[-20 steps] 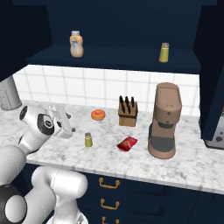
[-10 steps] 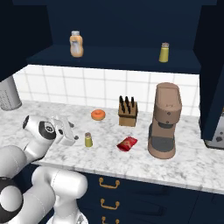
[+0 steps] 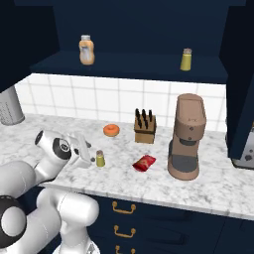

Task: Put the shaker and condiment bottle from the counter next to their counterparts in the cabinet.

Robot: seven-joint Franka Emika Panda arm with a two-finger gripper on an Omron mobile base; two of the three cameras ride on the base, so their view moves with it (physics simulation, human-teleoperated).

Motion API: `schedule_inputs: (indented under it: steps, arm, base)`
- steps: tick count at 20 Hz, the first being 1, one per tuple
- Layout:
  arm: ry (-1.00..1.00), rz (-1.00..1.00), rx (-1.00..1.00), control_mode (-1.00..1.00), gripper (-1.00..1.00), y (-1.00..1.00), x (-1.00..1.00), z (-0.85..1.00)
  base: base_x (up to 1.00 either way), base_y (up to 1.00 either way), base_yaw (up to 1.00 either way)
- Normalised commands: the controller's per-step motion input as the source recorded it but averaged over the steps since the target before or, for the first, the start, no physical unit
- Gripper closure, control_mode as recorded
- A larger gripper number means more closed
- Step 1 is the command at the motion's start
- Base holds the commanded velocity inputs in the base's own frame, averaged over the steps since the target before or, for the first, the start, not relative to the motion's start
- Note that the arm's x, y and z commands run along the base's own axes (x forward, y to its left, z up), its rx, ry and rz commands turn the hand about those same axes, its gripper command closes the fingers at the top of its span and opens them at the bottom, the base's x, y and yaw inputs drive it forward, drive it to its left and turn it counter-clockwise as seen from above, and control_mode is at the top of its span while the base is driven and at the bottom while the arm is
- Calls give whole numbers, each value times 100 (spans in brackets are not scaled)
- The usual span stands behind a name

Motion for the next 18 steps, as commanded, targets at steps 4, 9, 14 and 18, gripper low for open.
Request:
schedule_inputs:
  steps: [4,9,14,18]
  arm:
    - [0,0,5,-100,-100,-21,13,-21]
    - [0,0,0,-100,-100,-1,33,-18]
    - [0,0,0,-100,-100,0,15,-30]
    - [0,0,0,-100,-100,-1,13,-30]
  base:
    - [0,0,0]
    - [0,0,0]
    - [0,0,0]
    - [0,0,0]
